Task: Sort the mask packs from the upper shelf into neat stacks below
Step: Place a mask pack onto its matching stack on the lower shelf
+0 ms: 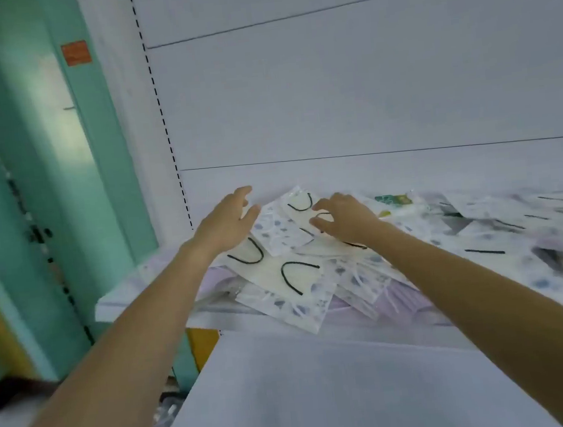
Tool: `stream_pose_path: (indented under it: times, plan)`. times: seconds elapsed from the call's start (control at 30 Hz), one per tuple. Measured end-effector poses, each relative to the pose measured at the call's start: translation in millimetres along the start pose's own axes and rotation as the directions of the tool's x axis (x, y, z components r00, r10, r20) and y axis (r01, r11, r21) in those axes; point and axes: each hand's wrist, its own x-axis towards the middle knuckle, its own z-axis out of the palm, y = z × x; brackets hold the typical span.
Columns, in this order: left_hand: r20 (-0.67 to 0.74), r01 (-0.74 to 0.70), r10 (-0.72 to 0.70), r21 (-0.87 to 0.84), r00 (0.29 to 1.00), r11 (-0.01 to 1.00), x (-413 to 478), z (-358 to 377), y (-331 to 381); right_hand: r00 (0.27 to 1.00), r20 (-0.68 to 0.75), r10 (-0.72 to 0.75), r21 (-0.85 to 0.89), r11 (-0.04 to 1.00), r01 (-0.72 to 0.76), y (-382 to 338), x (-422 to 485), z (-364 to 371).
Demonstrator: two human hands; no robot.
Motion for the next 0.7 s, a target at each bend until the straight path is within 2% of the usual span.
stream_pose_path:
  times: [0.2,0.4,0.53,0.63,0.7]
  plan:
    - [0.049,0.072,-0.073,0.023,0.996,0.997,12,30,-12,0.991,0.127,0.052,-0.235,0.972,-0.020,14,34,35]
    - [0.066,0.052,-0.051,-0.018,0.997,0.998,38,53,-5,0.995,0.046,0.092,-0.134,0.987,-0.085,26,49,42]
    - [0.122,0.023,-0.020,-0.023,0.992,0.999,50,66,-1,0.975,0.048,0.217,0.057,0.974,-0.219,33,52,42]
    - [0.274,-0.007,-0.015,0.079,0.962,0.997,58,72,-1,0.957,-0.038,0.289,-0.059,0.955,-0.290,37,54,41]
    - [0.343,-0.039,-0.015,0.153,0.939,0.988,64,73,-2,0.939,-0.042,0.340,-0.111,0.933,-0.343,40,55,39]
